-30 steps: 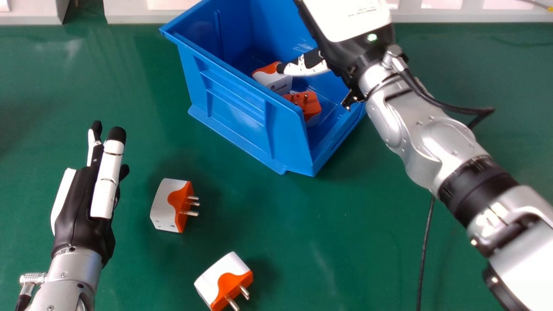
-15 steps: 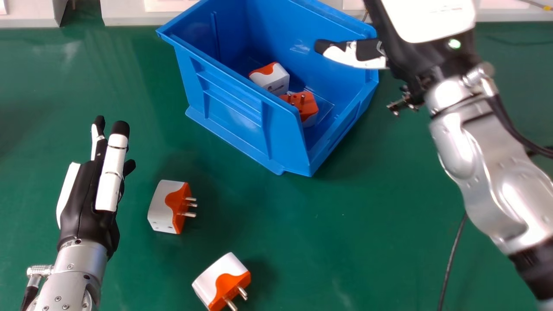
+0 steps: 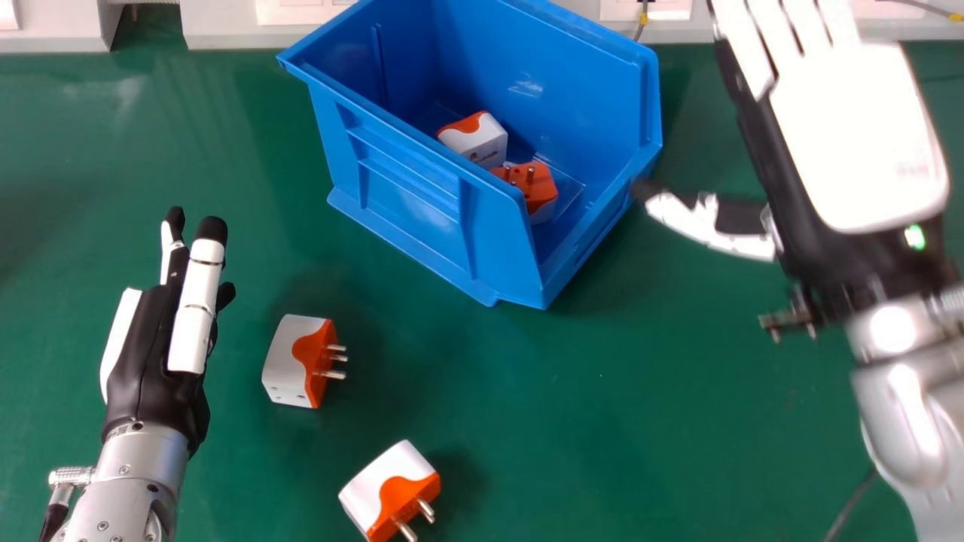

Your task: Pick all objects and put in blue box

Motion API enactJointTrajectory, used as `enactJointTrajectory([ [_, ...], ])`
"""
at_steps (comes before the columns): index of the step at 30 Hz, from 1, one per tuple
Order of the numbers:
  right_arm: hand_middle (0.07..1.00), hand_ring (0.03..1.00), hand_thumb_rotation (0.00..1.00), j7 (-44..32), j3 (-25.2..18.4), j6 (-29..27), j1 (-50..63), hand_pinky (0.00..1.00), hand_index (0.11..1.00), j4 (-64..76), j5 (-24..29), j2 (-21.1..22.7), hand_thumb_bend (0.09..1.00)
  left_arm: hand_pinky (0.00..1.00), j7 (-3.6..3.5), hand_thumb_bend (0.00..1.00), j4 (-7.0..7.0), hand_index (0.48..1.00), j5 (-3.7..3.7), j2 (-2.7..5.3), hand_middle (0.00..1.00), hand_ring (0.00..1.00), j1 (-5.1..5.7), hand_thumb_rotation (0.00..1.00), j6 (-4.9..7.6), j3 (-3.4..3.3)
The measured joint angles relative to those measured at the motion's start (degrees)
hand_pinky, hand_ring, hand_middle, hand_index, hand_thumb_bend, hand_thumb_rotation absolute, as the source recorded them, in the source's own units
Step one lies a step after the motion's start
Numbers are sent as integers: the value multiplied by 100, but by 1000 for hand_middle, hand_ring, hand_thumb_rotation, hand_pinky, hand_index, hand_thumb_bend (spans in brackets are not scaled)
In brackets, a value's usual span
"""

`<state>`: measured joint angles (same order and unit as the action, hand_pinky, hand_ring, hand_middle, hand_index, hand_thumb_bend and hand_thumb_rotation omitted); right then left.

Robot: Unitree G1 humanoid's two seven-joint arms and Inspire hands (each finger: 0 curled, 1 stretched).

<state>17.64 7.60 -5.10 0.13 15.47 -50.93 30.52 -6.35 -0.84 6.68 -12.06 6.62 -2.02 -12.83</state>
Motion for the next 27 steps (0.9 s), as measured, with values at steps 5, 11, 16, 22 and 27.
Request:
enactJointTrajectory([
  [5, 995, 996, 343, 222, -144, -519, 899, 972, 953, 227, 15, 0, 373, 957, 0, 532, -5, 1000, 1, 0, 983, 988, 88, 1000, 23, -5],
  [11, 964, 968, 349, 368, -231, -1549, 1517, 913, 925, 104, 48, 334, 376, 955, 0, 533, -112, 1000, -2, -1, 988, 991, 228, 1000, 23, -1],
  [16, 947, 958, 382, 579, -189, -2071, 1626, 891, 908, -111, -316, 428, 366, 954, -18, 539, -179, 1000, 0, -21, 989, 992, 327, 1000, 23, -6],
  [22, 935, 953, 422, 565, 203, -2666, 1560, 878, 891, -288, -539, 472, 349, 952, -62, 544, -223, 1000, -1, -27, 989, 992, 403, 1000, 38, -23],
  [27, 935, 954, 395, 311, 503, -2998, 1318, 887, 891, -451, -513, 467, 341, 951, -75, 544, -242, 1000, -1, -27, 989, 992, 431, 1000, 53, -40],
])
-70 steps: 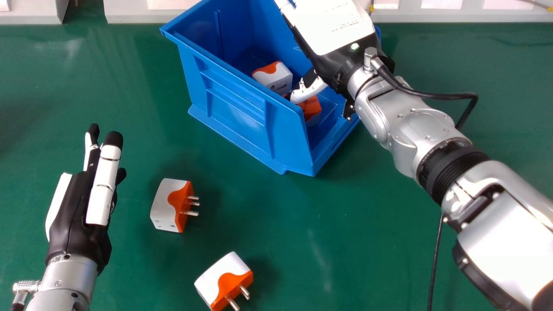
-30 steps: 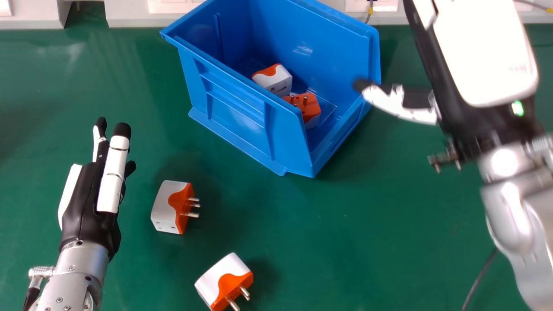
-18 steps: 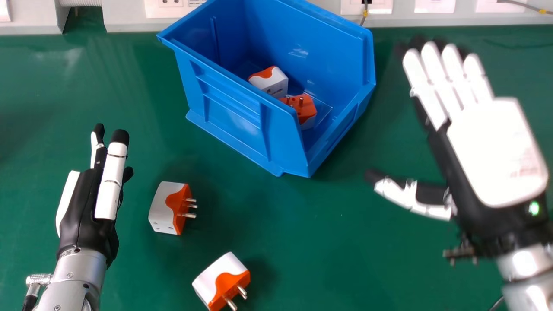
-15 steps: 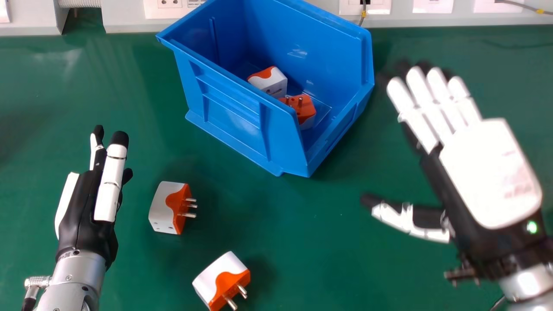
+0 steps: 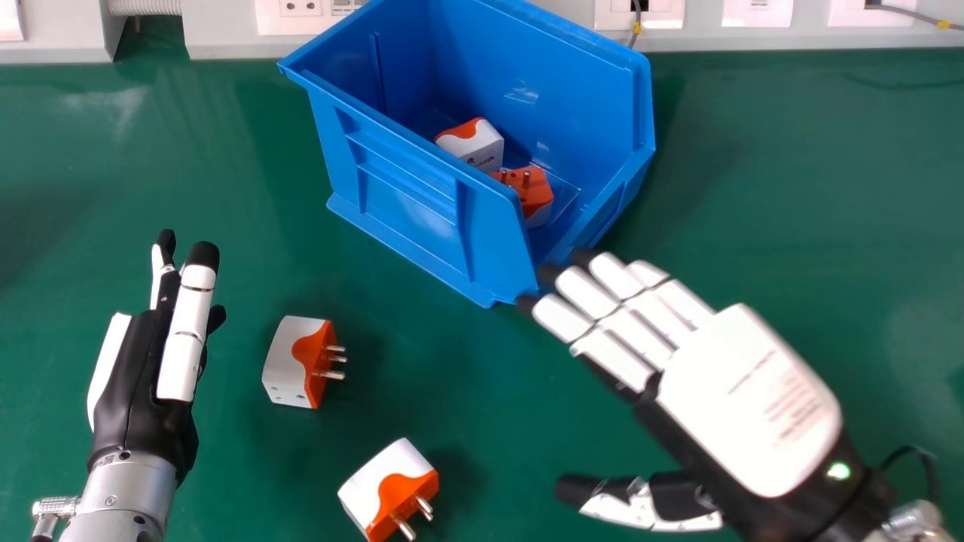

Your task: Pick all objects and put in blue box

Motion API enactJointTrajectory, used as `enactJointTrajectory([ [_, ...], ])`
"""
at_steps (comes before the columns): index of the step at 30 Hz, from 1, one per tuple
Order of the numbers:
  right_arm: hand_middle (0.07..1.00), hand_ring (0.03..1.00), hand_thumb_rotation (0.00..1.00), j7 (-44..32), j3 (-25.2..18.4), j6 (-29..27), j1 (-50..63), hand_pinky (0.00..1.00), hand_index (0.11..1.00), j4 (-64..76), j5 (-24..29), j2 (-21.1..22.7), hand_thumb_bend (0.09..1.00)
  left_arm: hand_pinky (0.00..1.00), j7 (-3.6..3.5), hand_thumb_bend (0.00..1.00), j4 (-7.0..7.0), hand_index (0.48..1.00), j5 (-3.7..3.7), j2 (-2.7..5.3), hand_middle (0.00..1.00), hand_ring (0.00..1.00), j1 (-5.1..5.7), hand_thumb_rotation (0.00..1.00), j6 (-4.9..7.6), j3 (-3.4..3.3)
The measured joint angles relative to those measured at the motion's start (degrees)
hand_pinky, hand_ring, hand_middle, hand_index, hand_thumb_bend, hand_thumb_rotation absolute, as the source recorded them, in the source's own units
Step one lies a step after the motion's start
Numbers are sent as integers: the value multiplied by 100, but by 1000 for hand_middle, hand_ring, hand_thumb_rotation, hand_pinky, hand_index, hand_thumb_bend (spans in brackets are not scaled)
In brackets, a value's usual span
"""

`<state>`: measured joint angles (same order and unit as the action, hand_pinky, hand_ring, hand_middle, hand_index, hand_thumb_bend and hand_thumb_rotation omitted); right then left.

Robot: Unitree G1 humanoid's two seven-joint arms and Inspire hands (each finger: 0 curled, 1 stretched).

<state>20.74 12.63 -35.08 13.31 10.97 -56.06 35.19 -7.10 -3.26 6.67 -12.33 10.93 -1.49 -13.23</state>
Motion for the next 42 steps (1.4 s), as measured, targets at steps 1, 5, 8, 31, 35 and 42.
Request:
enactJointTrajectory([
  [1, 935, 955, 385, -45, 40, -37, -48, 890, 893, -10, 3, -6, 339, 951, -2, 544, -5, 1000, 0, 0, 989, 991, 2, 1000, 0, -6],
  [5, 937, 957, 354, -266, 234, -126, -278, 899, 898, -99, 30, -95, 340, 949, -9, 544, -63, 1000, 0, 1, 988, 991, 23, 1000, 0, -14],
  [8, 936, 952, 340, -319, 385, -178, -429, 889, 901, -143, -11, -198, 343, 949, -16, 544, -118, 1000, 0, 3, 988, 990, 43, 1000, -1, -14],
  [31, 922, 917, 319, -2379, 1606, -245, -2427, 844, 891, -1752, 547, -826, 421, 952, -41, 554, -333, 1000, 19, 1, 990, 991, 73, 997, -291, -44],
  [35, 914, 908, 333, -2881, 1741, -48, -2777, 825, 882, -2133, 648, -998, 446, 959, -41, 555, -403, 1000, 20, 3, 991, 994, 47, 997, -360, -46],
  [42, 906, 902, 335, -3059, 2008, 136, -3222, 798, 878, -2677, 522, -1218, 462, 965, -41, 553, -466, 1000, 20, 8, 993, 998, 9, 996, -422, -47],
])
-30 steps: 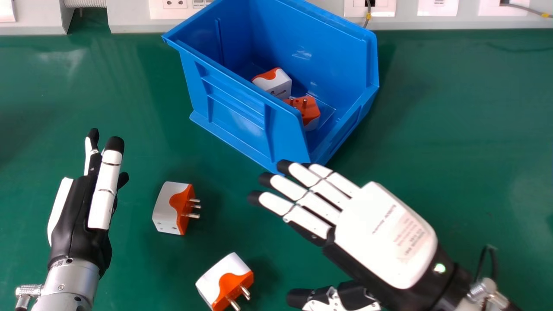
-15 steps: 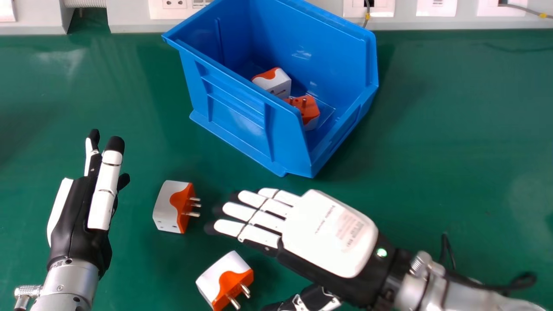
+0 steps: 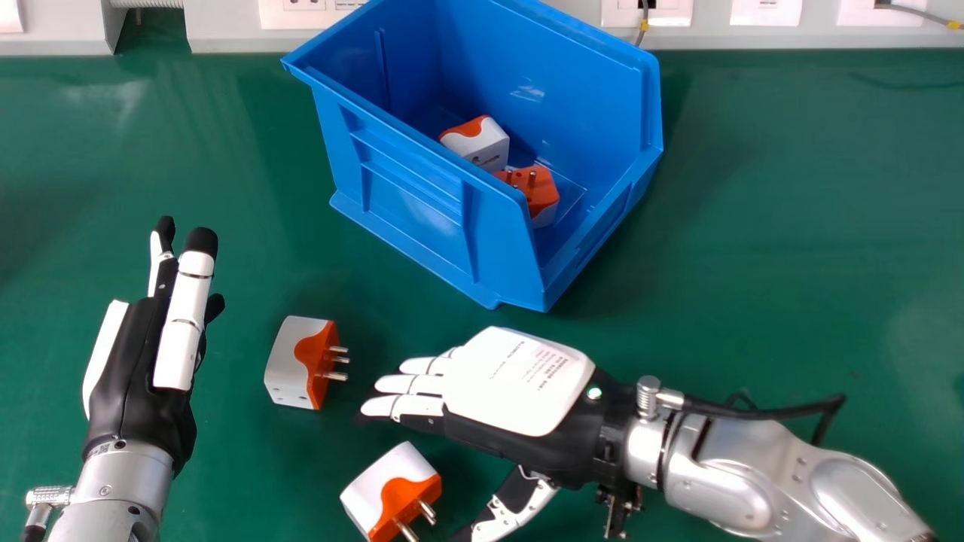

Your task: Pick all objects and put in blue box

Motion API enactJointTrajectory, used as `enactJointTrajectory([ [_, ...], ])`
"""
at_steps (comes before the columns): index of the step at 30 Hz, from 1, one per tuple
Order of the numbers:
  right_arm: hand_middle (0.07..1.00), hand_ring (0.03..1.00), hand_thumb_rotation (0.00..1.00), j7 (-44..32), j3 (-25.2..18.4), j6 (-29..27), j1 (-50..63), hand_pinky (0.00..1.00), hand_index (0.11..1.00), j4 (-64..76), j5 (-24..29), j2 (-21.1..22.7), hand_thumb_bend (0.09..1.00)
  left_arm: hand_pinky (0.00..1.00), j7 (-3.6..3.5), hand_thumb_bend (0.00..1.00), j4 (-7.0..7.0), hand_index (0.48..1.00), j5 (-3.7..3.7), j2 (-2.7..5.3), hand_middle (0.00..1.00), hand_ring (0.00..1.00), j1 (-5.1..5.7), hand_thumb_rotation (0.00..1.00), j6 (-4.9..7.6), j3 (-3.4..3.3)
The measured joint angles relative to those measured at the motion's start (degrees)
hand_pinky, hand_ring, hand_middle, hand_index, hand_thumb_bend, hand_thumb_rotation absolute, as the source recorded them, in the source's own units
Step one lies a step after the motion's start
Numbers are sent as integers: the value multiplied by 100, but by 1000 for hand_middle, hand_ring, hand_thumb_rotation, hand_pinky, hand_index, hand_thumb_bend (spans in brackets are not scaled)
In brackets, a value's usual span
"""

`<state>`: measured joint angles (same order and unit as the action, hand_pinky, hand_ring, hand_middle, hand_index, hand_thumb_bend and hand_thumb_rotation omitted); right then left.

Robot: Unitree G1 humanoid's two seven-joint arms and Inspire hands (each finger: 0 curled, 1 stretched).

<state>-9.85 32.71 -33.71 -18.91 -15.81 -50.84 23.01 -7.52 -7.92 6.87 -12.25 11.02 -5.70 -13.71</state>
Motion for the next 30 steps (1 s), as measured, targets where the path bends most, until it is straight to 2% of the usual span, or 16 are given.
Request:
enactJointTrajectory([
  [13, 895, 889, 335, -93, 356, 173, -351, 779, 870, -403, -173, -74, 465, 968, 4, 548, -41, 1000, -1, 11, 994, 1000, -3, 998, -26, 1],
  [20, 886, 888, 332, -319, 407, 303, -417, 772, 852, -291, -158, -163, 466, 969, 5, 553, -155, 1000, -3, 10, 995, 1000, -5, 999, -32, 6],
  [30, 884, 888, 305, -757, 429, 449, -513, 774, 844, -152, -87, -284, 458, 969, 5, 565, -163, 1000, -4, 10, 995, 1000, -7, 995, -83, 6],
])
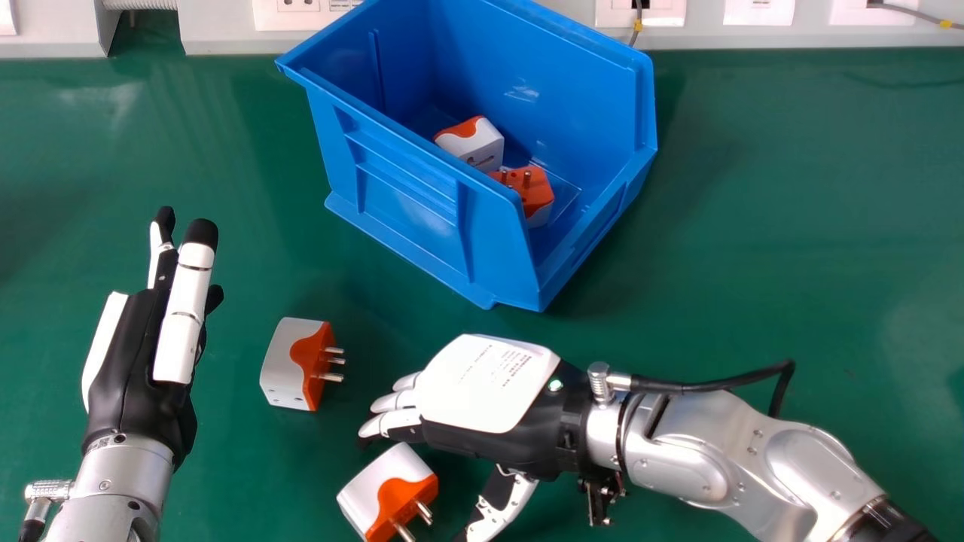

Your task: Pick all objects and put in blue box

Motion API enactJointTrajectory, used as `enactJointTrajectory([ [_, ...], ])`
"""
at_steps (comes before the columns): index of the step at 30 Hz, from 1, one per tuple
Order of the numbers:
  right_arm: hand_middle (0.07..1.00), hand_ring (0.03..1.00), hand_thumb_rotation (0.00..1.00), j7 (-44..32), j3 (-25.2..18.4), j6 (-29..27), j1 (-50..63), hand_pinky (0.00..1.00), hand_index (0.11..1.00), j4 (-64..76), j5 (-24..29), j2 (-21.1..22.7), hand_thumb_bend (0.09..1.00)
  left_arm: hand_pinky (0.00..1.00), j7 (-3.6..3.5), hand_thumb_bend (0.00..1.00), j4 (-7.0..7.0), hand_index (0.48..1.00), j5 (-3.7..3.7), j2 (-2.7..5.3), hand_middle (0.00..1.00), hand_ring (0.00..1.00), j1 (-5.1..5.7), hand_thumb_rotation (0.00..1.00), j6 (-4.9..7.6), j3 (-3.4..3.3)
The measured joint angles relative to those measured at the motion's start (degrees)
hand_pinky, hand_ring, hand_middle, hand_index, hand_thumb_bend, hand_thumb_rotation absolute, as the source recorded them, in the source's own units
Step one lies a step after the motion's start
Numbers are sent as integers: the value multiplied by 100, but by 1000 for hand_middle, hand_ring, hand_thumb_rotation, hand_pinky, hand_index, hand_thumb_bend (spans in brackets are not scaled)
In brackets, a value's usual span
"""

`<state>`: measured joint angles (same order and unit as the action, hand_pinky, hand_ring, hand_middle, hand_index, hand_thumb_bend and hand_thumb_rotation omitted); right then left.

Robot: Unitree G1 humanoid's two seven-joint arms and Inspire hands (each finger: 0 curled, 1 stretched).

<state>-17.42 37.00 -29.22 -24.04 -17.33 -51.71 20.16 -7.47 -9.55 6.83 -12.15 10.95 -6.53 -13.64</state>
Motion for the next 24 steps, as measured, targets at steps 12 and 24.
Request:
enactJointTrajectory([
  [12, 884, 883, 309, -167, 131, 107, -121, 768, 850, 26, 11, -100, 445, 969, 7, 564, -66, 1000, 1, 2, 995, 1000, -5, 994, -71, 2],
  [24, 887, 878, 326, -310, 267, 203, -110, 769, 848, 118, 151, -242, 398, 964, 11, 563, -119, 1000, 0, 4, 995, 999, -6, 995, -171, 4],
])
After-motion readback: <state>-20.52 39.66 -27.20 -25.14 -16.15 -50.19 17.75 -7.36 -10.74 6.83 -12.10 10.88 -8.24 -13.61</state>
